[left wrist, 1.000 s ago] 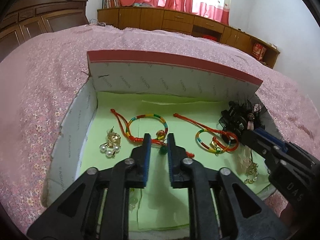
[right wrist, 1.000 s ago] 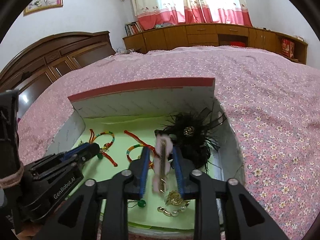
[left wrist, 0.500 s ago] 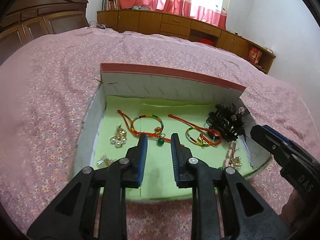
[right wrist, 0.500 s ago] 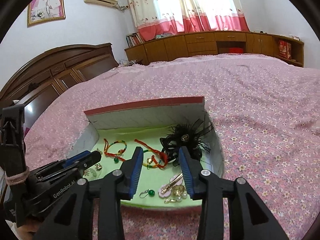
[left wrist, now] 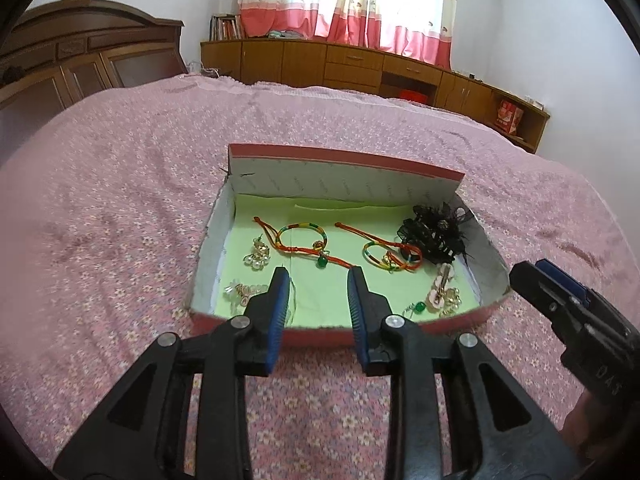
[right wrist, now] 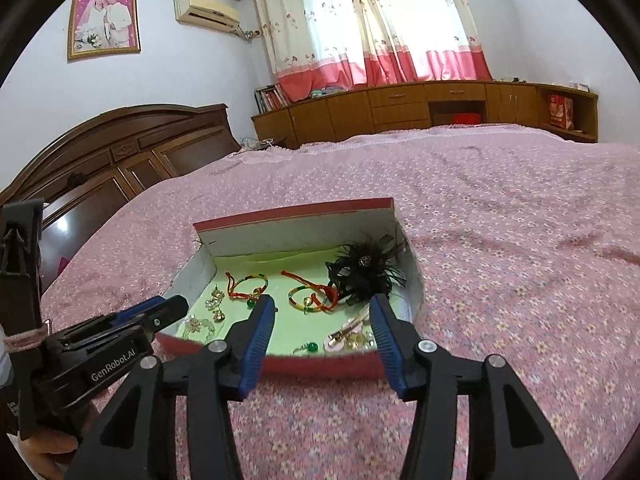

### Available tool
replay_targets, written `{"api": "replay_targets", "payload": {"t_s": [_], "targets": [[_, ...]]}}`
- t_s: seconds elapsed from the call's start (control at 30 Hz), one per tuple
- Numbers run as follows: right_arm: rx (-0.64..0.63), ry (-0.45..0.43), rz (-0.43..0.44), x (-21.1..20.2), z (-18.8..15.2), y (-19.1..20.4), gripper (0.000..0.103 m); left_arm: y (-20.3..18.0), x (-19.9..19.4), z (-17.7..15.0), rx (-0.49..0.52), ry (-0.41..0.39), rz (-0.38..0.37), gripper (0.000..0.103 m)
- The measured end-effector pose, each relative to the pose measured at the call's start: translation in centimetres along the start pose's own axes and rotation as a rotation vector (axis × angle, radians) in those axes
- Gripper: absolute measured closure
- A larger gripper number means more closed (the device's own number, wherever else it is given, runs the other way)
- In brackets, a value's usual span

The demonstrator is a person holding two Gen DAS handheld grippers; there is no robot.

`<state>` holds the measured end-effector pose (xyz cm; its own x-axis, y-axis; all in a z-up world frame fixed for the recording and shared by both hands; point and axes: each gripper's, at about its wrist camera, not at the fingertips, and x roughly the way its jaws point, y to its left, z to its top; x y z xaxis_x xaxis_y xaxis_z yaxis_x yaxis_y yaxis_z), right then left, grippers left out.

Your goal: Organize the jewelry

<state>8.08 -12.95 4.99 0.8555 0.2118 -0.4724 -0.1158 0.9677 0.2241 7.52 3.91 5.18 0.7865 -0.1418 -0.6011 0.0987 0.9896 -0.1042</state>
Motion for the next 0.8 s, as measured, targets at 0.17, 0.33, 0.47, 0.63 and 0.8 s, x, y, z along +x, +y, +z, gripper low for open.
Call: {"api": "replay_targets", "payload": {"t_s": [0.17, 0.33, 0.47, 0.63, 0.8], "targets": [[-0.020, -0.010, -0.018, -1.0, -1.0, 0.4, 0.048, -0.6, -0.9, -0.7, 0.009, -0.013, -0.010, 0.081], [-0.013, -0.015, -0.020, -1.6, -1.3, 0.3, 0.048, -0.8, -1.3, -1.1, 0.013, -0.010, -0.005, 0.081], [-0.009, -0.014, -0.023, -1.8, -1.5, 0.2, 0.047, -0.8, -1.5, -1.3, 0.014, -0.016, 0.001, 0.080], [-0.006, -0.011, -0.030, -2.1, -1.8, 0.0, 0.047, -0.8, -1.7, -1.3, 0.011, -0.020, 0.000, 0.080], [-0.003, -0.012, -0.033, -2.2, -1.7, -0.1, 0.047, -0.9, -1.9, -1.4, 0.014, -0.025, 0.003, 0.080]]}}
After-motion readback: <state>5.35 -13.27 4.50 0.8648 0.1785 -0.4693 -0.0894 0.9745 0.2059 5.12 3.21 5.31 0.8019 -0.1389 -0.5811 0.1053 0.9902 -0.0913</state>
